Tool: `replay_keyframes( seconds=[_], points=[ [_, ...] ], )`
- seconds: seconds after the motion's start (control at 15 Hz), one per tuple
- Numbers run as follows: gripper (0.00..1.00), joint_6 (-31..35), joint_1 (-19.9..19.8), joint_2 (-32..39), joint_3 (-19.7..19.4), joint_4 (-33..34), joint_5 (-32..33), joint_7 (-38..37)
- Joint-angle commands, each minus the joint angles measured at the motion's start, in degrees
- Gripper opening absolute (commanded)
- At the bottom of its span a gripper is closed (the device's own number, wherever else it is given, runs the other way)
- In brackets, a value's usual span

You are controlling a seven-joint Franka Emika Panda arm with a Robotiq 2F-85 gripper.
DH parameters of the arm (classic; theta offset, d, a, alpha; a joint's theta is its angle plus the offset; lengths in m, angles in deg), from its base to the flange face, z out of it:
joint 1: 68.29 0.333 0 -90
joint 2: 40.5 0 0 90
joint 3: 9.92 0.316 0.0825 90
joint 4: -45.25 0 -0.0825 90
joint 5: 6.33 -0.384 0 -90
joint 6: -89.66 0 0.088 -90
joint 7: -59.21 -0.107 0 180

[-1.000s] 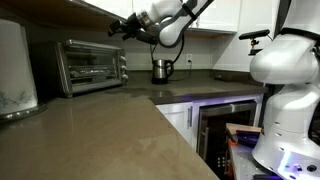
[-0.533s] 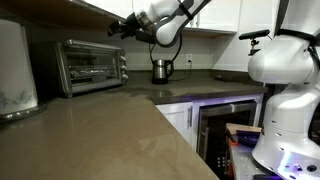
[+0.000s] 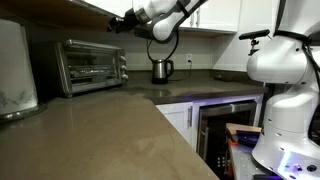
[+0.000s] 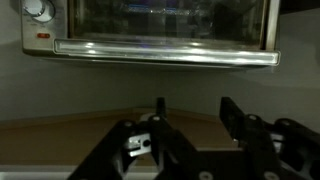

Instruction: Open the oven door

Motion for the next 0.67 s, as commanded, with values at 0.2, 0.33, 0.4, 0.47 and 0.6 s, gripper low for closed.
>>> replay_keyframes(
  seconds=[0.2,0.33,0.4,0.47,0.6],
  points=[
    [0.43,-0.01,7.28,9.70,-3.35,4.37,-6.05,10.89],
    [0.68,-0.03,12.67,12.73,-7.50,4.87,-6.90,13.58],
    [0.44,-0.03,9.37,7.09,-6.11,3.70,-5.68,8.22],
    [0.46,-0.03,10.45,8.43,-6.89,3.88,-5.69,8.98],
    [0.58,-0.03,11.47,10.40,-7.52,3.93,-5.69,10.17]
  ],
)
